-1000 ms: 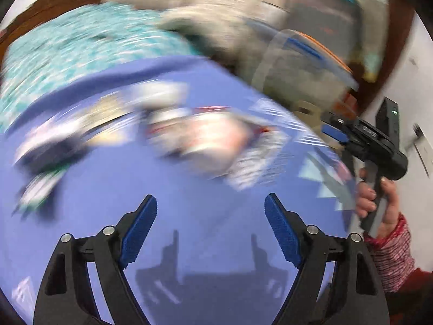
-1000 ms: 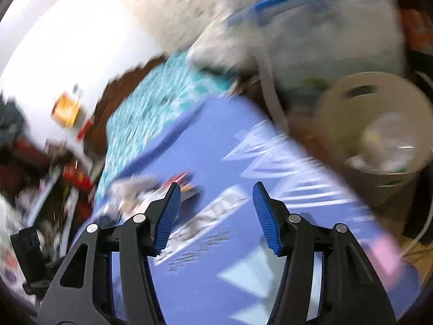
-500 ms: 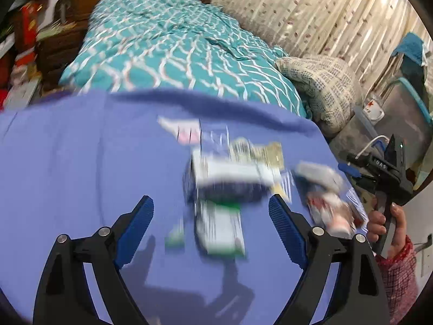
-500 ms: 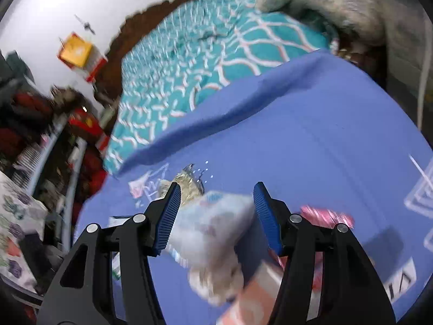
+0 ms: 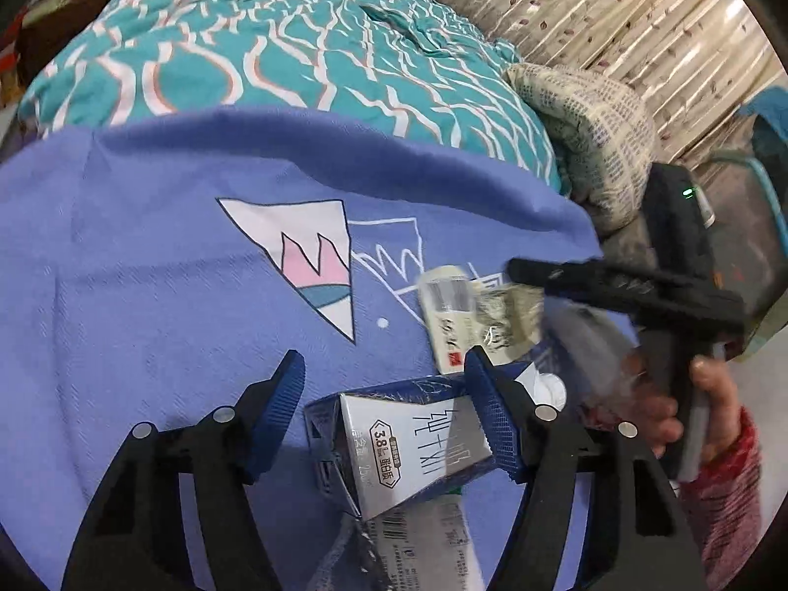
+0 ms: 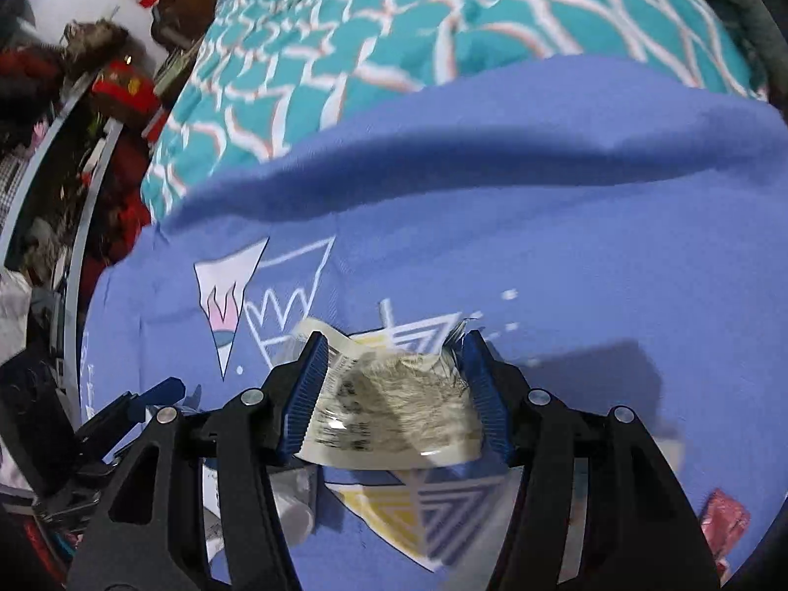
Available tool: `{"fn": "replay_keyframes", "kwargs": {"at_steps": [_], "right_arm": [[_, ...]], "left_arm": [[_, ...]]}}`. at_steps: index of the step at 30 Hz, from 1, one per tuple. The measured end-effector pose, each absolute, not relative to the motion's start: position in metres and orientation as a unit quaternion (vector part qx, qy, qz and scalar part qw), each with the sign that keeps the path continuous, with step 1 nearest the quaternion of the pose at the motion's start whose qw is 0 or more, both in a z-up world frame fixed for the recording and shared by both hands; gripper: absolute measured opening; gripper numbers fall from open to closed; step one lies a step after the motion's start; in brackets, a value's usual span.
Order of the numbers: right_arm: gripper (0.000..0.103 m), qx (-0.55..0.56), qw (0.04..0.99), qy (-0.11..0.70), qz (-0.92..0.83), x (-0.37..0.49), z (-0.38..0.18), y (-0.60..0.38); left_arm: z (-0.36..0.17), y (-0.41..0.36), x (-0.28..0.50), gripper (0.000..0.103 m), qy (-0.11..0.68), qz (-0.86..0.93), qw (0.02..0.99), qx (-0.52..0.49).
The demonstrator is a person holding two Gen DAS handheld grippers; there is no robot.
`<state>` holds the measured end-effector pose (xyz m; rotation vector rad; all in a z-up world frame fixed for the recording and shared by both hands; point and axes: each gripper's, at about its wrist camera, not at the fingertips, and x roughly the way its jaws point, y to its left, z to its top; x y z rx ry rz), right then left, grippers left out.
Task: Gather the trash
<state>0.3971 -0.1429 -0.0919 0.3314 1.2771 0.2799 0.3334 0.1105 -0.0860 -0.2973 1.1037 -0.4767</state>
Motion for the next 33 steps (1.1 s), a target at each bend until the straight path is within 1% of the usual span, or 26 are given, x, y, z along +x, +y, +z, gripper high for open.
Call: {"fn": "replay_keyframes", "kwargs": {"at_steps": [1, 4, 5, 8, 10, 16, 18, 19, 22, 23, 25, 26, 27, 28, 29, 31, 33], "right_arm": [[0.051, 0.155, 0.776, 0.594, 0.141, 0.394, -0.095, -0.138], [0.048, 0.133, 0.771, 0.594, 0.185, 0.376, -0.093, -0.117], [0.037, 0.129, 0.768, 0.596, 0.197, 0.368, -0.092, -0.112], [0.037, 0.114, 0.754, 0.605, 0.228, 0.335, -0.092, -0.096], [0.037, 0.109, 0.757, 0.596, 0.245, 0.307, -0.087, -0.091], [0.038, 0.135, 0.754, 0.582, 0.272, 0.217, -0.074, -0.109], [0.038, 0.143, 0.755, 0.575, 0.28, 0.183, -0.072, -0.121], [0.038, 0.143, 0.756, 0.573, 0.284, 0.166, -0.071, -0.128], [0.039, 0.122, 0.767, 0.559, 0.289, 0.123, -0.063, -0.139], [0.039, 0.11, 0.776, 0.552, 0.285, 0.115, -0.061, -0.139], [0.039, 0.088, 0.795, 0.536, 0.271, 0.111, -0.053, -0.143], [0.041, 0.082, 0.803, 0.526, 0.267, 0.116, -0.048, -0.144], [0.045, 0.084, 0.808, 0.519, 0.264, 0.124, -0.043, -0.145], [0.058, 0.091, 0.813, 0.513, 0.259, 0.14, -0.04, -0.14], [0.065, 0.099, 0.821, 0.503, 0.253, 0.149, -0.036, -0.14], [0.065, 0.108, 0.834, 0.484, 0.241, 0.173, -0.032, -0.135], [0.065, 0.121, 0.835, 0.486, 0.23, 0.203, -0.037, -0.124]], "left_arm": [[-0.085, 0.11, 0.331, 0.059, 0.517, -0.228, 0.812, -0.143], [-0.081, 0.105, 0.316, 0.058, 0.522, -0.244, 0.806, -0.137], [-0.08, 0.103, 0.311, 0.058, 0.522, -0.246, 0.806, -0.133], [-0.072, 0.098, 0.285, 0.058, 0.518, -0.257, 0.807, -0.121], [-0.07, 0.095, 0.262, 0.055, 0.525, -0.278, 0.794, -0.127], [-0.073, 0.085, 0.174, 0.053, 0.525, -0.312, 0.782, -0.125], [-0.074, 0.082, 0.139, 0.054, 0.518, -0.327, 0.78, -0.126], [-0.074, 0.082, 0.126, 0.057, 0.517, -0.334, 0.778, -0.123], [-0.065, 0.085, 0.091, 0.071, 0.503, -0.355, 0.781, -0.108], [-0.061, 0.088, 0.084, 0.074, 0.495, -0.353, 0.788, -0.101], [-0.047, 0.1, 0.083, 0.076, 0.473, -0.323, 0.816, -0.083], [-0.044, 0.104, 0.089, 0.078, 0.467, -0.308, 0.825, -0.078], [-0.041, 0.108, 0.099, 0.079, 0.465, -0.282, 0.836, -0.075], [-0.041, 0.11, 0.109, 0.079, 0.465, -0.259, 0.844, -0.073], [-0.042, 0.11, 0.121, 0.079, 0.464, -0.241, 0.85, -0.069], [-0.05, 0.103, 0.147, 0.079, 0.471, -0.205, 0.857, -0.053], [-0.063, 0.089, 0.165, 0.079, 0.485, -0.195, 0.851, -0.036]]}}
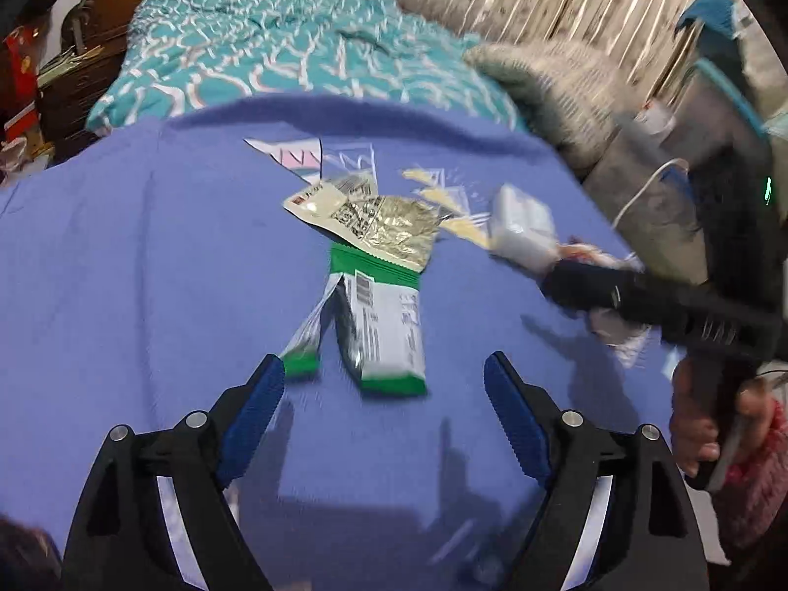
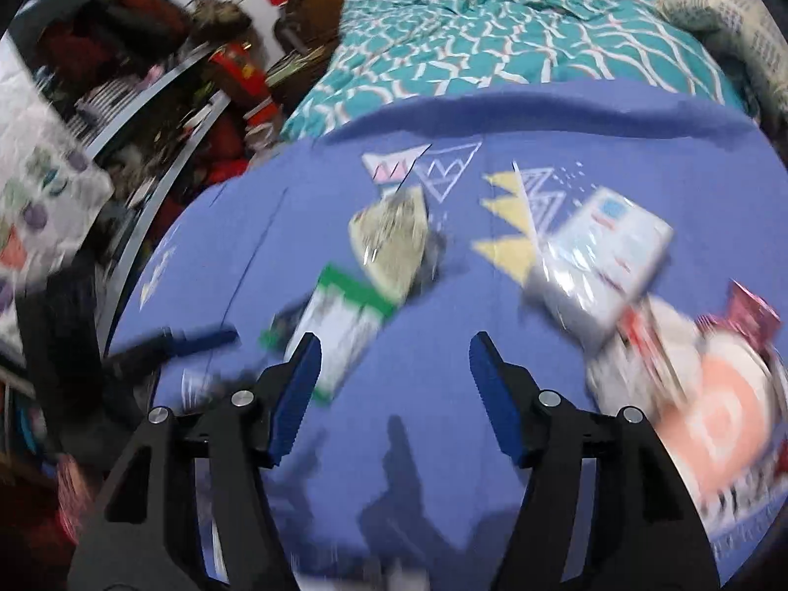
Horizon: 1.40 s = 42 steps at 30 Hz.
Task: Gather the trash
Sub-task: 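Grasp the green-white snack packet with the left tool while the right tool grasps the beige foil wrapper, then lift the snack packet with the left tool while the right tool lifts the foil wrapper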
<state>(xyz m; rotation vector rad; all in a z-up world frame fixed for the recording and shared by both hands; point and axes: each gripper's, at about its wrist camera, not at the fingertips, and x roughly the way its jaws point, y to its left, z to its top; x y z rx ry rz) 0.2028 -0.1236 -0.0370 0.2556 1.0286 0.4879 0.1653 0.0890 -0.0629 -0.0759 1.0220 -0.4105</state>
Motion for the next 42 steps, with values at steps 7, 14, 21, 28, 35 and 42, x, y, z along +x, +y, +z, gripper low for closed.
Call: {"fn": "replay_keyframes", "kwargs": {"at_steps": [7, 14, 21, 28, 35, 42], "right_arm": [[0.073, 0.138, 0.802, 0.546, 0.2, 0.292, -0.089, -0.083], [0.027, 0.061, 0.827, 0.506, 0.238, 0.269, -0.067, -0.056], [0.025, 0.076, 0.873, 0.417, 0.242, 0.17, -0.02, -0.115], [0.023, 0.169, 0.907, 0.365, 0.127, 0.038, -0.032, -0.237], [0.022, 0.271, 0.888, 0.371, -0.011, -0.071, -0.074, -0.323], [0.025, 0.307, 0.871, 0.379, -0.06, -0.115, -0.1, -0.348]], "left_arm": [[-0.093, 0.081, 0.189, 0.021, 0.508, -0.172, 0.844, -0.027], [-0.076, 0.125, 0.165, 0.017, 0.492, -0.178, 0.846, -0.101], [-0.035, 0.14, 0.114, 0.017, 0.453, -0.204, 0.858, -0.131], [0.003, 0.067, 0.064, 0.017, 0.423, -0.316, 0.845, -0.086], [-0.011, -0.049, 0.018, 0.017, 0.433, -0.428, 0.793, 0.003], [-0.069, -0.129, 0.005, 0.017, 0.47, -0.424, 0.768, 0.097]]}}
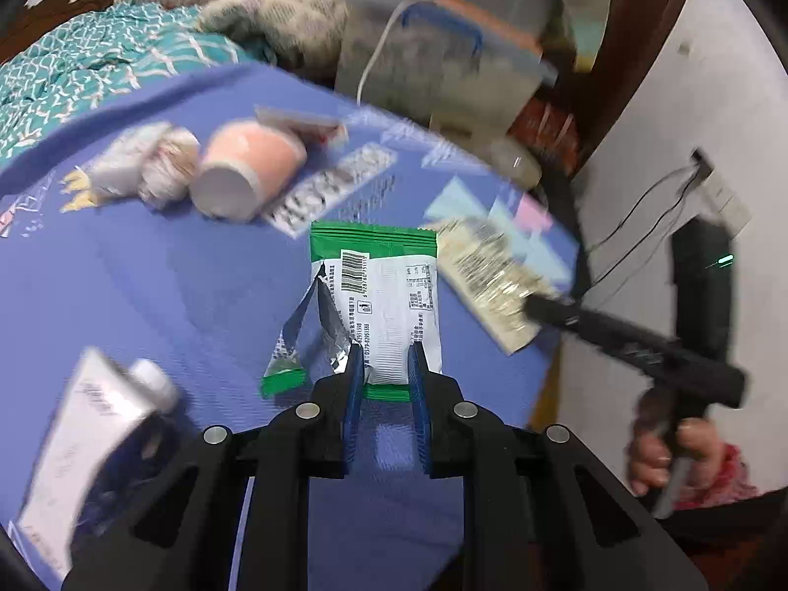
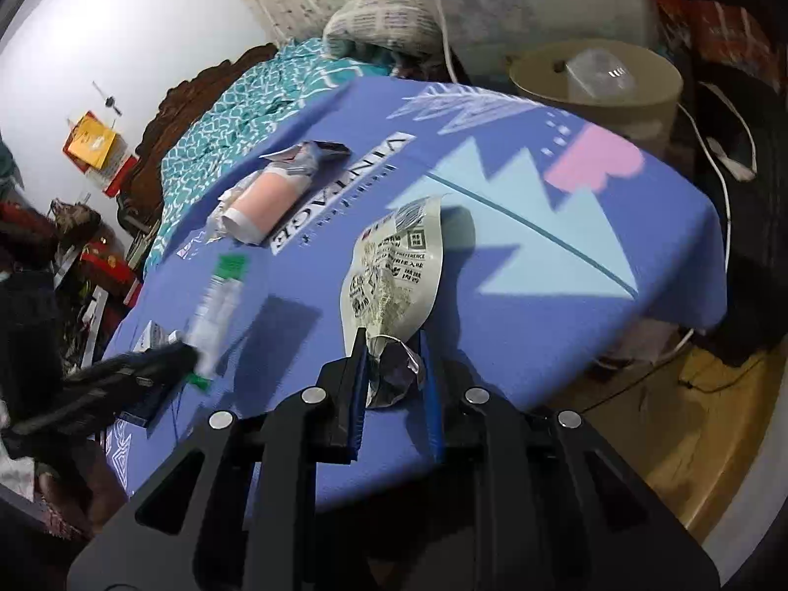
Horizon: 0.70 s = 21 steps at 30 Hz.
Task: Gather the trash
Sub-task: 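Lift the snack packet with the left tool while the right tool lifts the foil wrapper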
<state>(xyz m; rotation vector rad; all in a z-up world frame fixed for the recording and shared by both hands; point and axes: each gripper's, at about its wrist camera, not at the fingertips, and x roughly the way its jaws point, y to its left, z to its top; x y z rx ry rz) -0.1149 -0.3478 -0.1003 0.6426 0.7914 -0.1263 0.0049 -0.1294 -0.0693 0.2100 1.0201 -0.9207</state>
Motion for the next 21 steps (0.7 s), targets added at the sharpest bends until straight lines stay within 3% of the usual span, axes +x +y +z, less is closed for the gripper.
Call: {"fn": "replay_keyframes", "kwargs": {"at_steps": [3, 7, 10, 21], "right_arm": [[0.031, 0.335, 0.865, 0.37, -0.05, -0.12, -0.104, -0.351], [0.048, 0.344, 0.868, 0.357, -0.029, -0.12, -0.103, -0.347], [0.023, 0.301, 0.881, 0.362, -0.032, -0.113, -0.1, -0.337], [0.021, 0.35, 0.889, 0.282, -0.086, -0.113, -0.086, -0.418]], "left_arm": [[-0.092, -0.137, 0.007, 0.017, 0.493, -0.403, 0.763, 0.111], [-0.094, -0.14, 0.011, 0.018, 0.496, -0.398, 0.764, 0.111], [-0.093, -0.143, 0.011, 0.017, 0.495, -0.399, 0.763, 0.112], [-0.048, -0.225, 0.052, 0.016, 0.484, -0.462, 0.736, 0.106]]}}
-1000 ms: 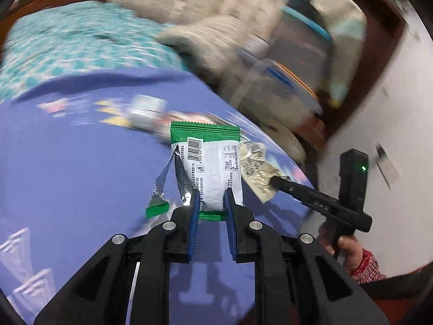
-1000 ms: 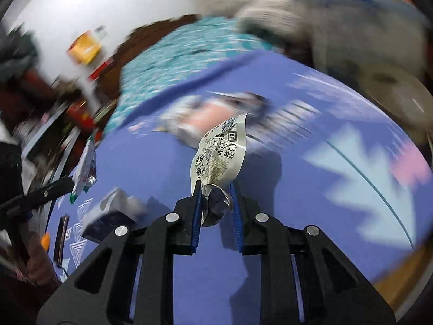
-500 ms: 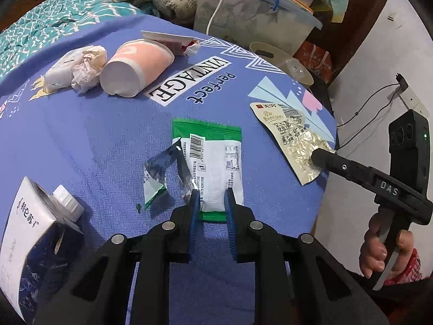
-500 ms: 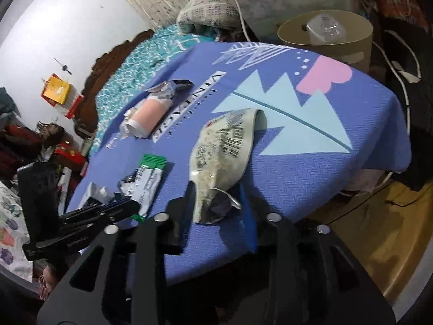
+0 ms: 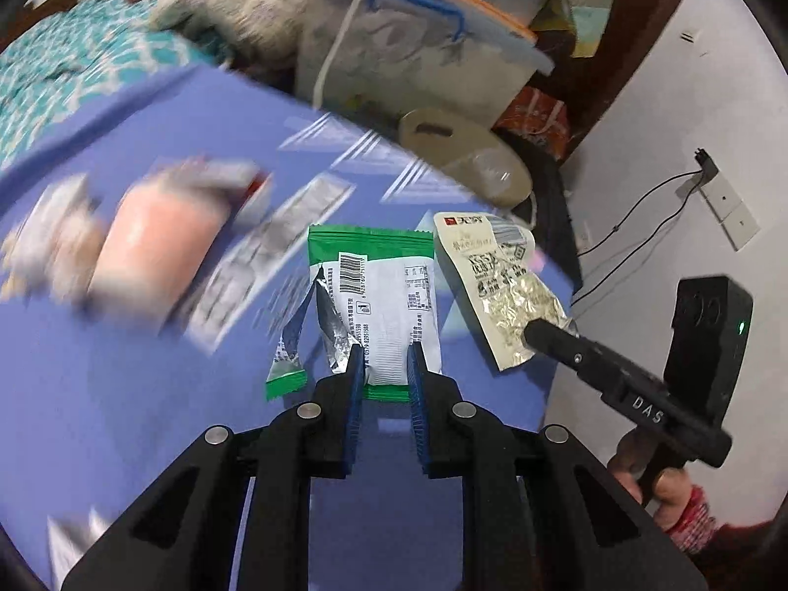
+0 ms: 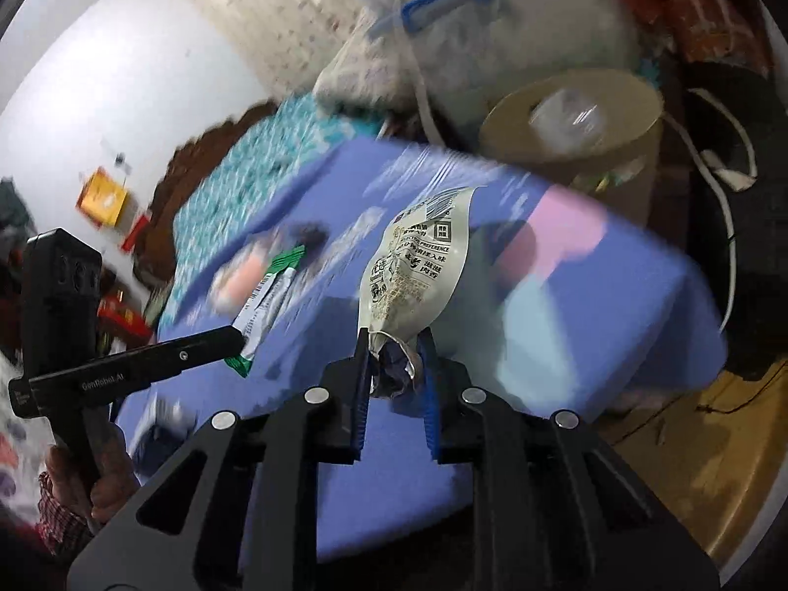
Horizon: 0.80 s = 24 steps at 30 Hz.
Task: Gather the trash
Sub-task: 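Lift the snack packet with the left tool while the right tool lifts the foil wrapper, then open both tools over the beige bin to drop the wrappers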
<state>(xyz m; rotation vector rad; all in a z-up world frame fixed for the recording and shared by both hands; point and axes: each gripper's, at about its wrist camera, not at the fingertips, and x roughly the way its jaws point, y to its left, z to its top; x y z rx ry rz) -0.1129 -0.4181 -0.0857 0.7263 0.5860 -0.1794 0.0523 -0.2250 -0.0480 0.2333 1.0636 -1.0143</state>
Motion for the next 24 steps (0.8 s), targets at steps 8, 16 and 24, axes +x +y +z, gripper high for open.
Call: {"fn": "replay_keyframes", "kwargs": {"at_steps": [8, 16, 24], "right_arm": [[0.021, 0.384, 0.879, 0.22, -0.178, -0.098, -0.073, -0.538], [0.024, 0.379, 0.856, 0.269, -0.224, -0.051, -0.103, -0.62], [0.077, 0.374, 0.862, 0.25, -0.234, -0.052, -0.096, -0.621]], "left_arm": [[-0.024, -0.382, 0.099, 0.016, 0.473, -0.517, 0.699, 0.142], [-0.078, -0.498, 0.144, 0.021, 0.526, -0.495, 0.671, 0.165], [-0.069, -0.494, 0.144, 0.069, 0.508, -0.485, 0.693, 0.159]]}}
